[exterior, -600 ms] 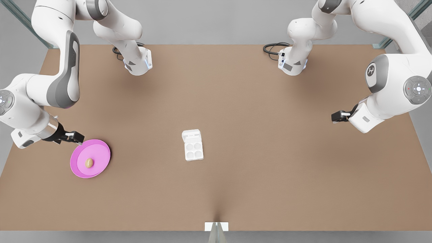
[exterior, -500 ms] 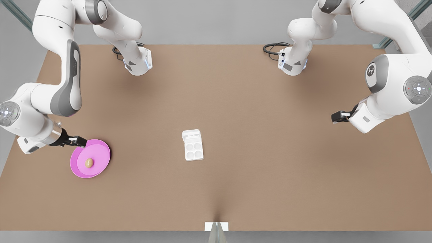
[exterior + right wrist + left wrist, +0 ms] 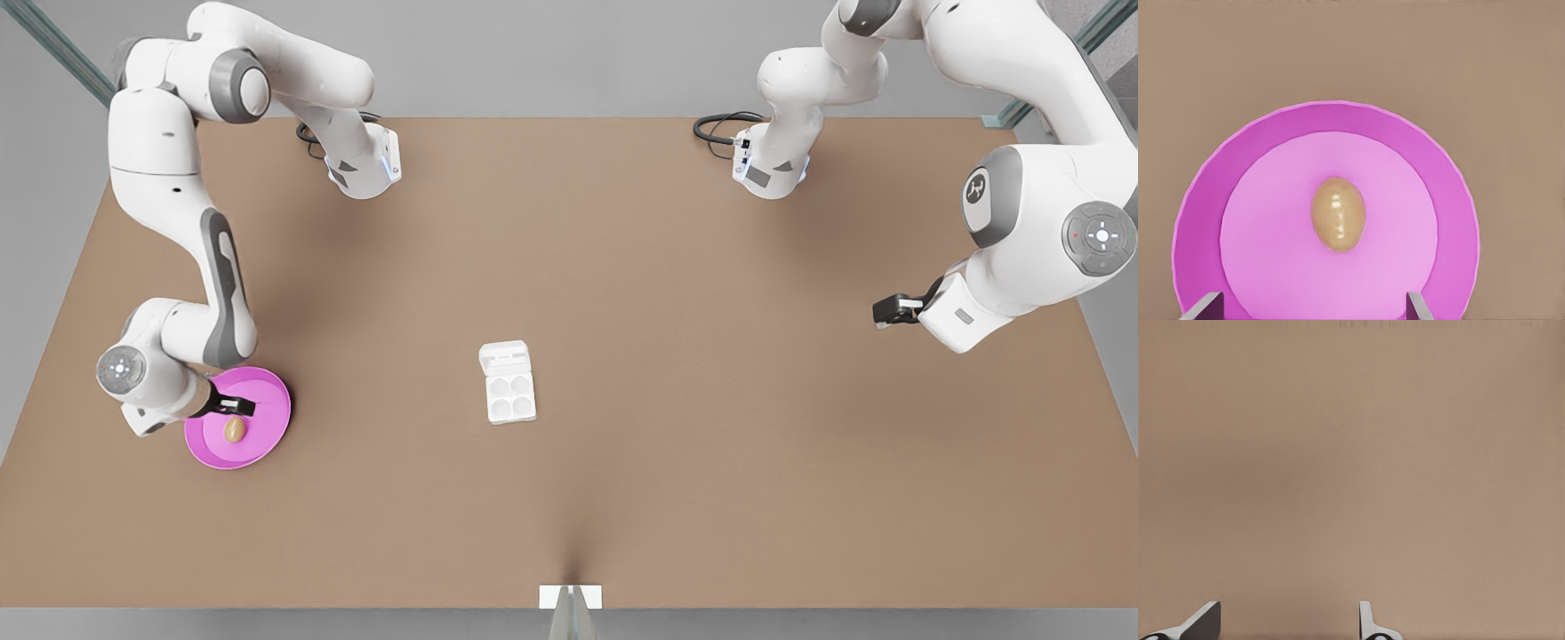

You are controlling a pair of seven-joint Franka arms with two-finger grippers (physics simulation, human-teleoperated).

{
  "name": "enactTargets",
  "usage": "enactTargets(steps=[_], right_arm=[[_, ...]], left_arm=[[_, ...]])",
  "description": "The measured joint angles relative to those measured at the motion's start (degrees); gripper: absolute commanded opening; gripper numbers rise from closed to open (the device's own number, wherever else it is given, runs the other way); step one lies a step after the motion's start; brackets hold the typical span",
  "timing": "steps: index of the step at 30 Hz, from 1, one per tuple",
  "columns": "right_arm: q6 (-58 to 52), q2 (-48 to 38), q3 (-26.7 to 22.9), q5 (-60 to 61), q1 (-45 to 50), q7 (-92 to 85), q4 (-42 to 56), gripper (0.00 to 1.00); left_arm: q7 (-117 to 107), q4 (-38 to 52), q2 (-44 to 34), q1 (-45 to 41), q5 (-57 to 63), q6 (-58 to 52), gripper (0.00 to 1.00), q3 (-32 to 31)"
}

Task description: Pack egg into the box and close the box lid

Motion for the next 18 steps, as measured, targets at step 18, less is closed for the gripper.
enactTargets(steps=[18], right_arm=[[11.66,6.08,1.16,-1.3,-1.89,-4.81,2.15,1.0]], left_arm=[[0.03,0.0,0.26,0.0,0.0,0.19,1.0,0.0]])
